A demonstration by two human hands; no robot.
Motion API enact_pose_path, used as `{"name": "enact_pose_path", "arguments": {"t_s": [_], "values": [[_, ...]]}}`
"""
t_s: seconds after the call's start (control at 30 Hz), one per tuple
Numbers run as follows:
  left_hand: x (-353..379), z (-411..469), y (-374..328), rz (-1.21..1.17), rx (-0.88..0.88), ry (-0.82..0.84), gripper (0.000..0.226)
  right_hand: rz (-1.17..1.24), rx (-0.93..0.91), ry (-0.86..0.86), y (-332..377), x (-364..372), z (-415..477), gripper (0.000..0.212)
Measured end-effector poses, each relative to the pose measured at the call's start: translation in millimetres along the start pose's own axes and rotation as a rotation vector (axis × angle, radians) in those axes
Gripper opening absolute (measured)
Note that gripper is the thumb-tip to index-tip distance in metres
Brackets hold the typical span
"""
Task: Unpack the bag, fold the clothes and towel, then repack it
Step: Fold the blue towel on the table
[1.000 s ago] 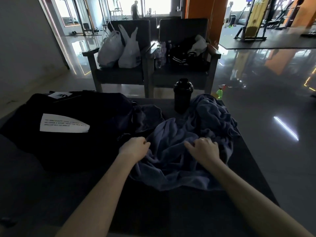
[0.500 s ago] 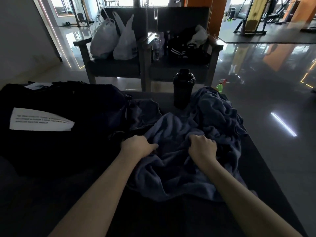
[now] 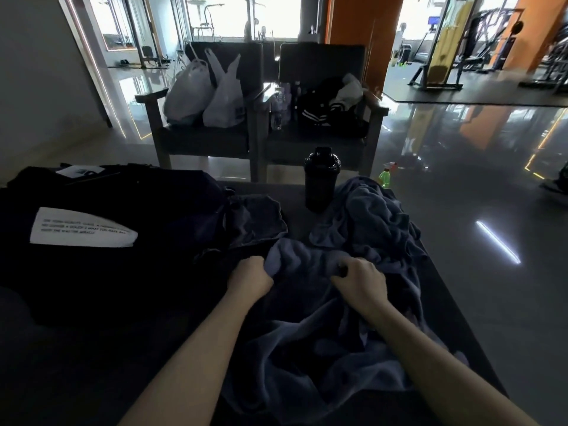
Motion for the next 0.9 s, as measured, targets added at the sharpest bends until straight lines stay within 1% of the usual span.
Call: {"name": "enact_pose_path", "arguments": {"t_s": [0.03, 0.1, 0.17, 0.23, 0.27, 0.3, 0.33, 0.43, 0.47, 0.53, 0.6, 0.7, 0.77, 0.8, 0.87, 0.9], "values": [[-6, 1, 1, -0.057, -0.006, -0.015, 0.003, 0.049, -0.02, -0.049, -2, -4, 1, 0.017], [-22, 1, 4, -0.261, -0.059, -0.038, 0.016, 0.182, -0.017, -0.105, -7, -11, 2, 0.012], [-35, -1, 11, -0.558, -0.128, 0.0, 0.022, 0.3, -0.006, -0.141, -10, -18, 2, 0.018], [-45, -7, 14, -0.824, -0.238, 0.079, 0.033, 0.365, -0.016, -0.172, -7, -25, 2, 0.022], [-49, -8, 14, -0.924, -0.28, 0.092, 0.035, 0.386, -0.012, -0.187, -5, -29, 2, 0.022], [-54, -5, 14, -0.971, -0.266, 0.06, 0.032, 0.404, -0.005, -0.206, -3, -32, 3, 0.021], [-61, -3, 12, -0.966, -0.209, -0.004, 0.026, 0.414, 0.005, -0.23, -2, -35, 4, 0.019], [-83, 2, 7, -0.919, -0.017, -0.217, 0.03, 0.436, -0.007, -0.314, 5, -49, 11, 0.014], [-88, 4, 5, -0.918, 0.042, -0.275, 0.031, 0.464, -0.013, -0.34, 8, -54, 15, 0.017], [-96, 10, 0, -0.819, 0.161, -0.387, 0.034, 0.537, -0.015, -0.374, 14, -61, 26, 0.026], [-101, 16, -5, -0.703, 0.247, -0.478, 0.036, 0.558, -0.028, -0.409, 18, -65, 40, 0.032], [-100, 30, -10, -0.585, 0.304, -0.554, 0.043, 0.57, -0.031, -0.453, 23, -64, 66, 0.033], [-91, 44, -15, -0.433, 0.316, -0.521, 0.056, 0.521, -0.054, -0.459, 26, -59, 86, 0.031], [-83, 51, -17, -0.332, 0.294, -0.454, 0.066, 0.464, -0.07, -0.419, 26, -53, 95, 0.031], [-62, 59, -13, -0.092, 0.168, -0.254, 0.083, 0.311, -0.053, -0.23, 25, -31, 103, 0.042], [-52, 58, -10, 0.022, 0.115, -0.173, 0.086, 0.236, -0.039, -0.135, 22, -19, 100, 0.048]]}}
Point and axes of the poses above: each hand's wrist, its own z-axis towards the middle knuckle, its own x-axis out of the palm, y = z × x, the point moved 5 cm from there along z, towards the middle knuckle, and after that the axes turned 10 degrees about -y, right-handed, at the moved point
